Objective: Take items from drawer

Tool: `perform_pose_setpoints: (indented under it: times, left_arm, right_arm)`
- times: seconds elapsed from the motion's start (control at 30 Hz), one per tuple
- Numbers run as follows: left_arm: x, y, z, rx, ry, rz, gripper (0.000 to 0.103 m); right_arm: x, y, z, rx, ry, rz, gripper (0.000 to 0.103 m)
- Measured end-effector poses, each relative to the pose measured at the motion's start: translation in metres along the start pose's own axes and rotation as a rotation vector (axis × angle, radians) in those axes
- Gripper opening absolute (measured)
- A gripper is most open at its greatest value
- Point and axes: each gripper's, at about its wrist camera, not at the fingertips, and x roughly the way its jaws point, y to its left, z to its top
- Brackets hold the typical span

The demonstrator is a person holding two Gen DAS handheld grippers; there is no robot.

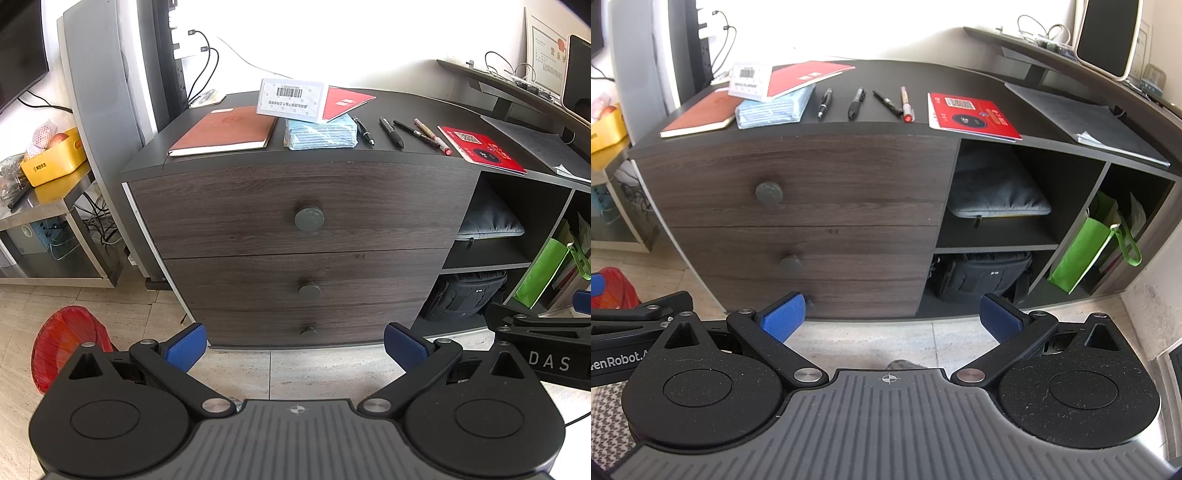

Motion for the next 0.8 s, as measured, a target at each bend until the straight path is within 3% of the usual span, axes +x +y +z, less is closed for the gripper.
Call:
perform_pose_setpoints:
  times: [0.8]
  left_arm:
    - [0.0016, 0.0023, 0.0008, -0.001, 0.008, -0.001, 0.102]
  right_arm:
    - [0.0033, 0.0016, -0.0009, -0.001, 0.004, 0.000, 0.103]
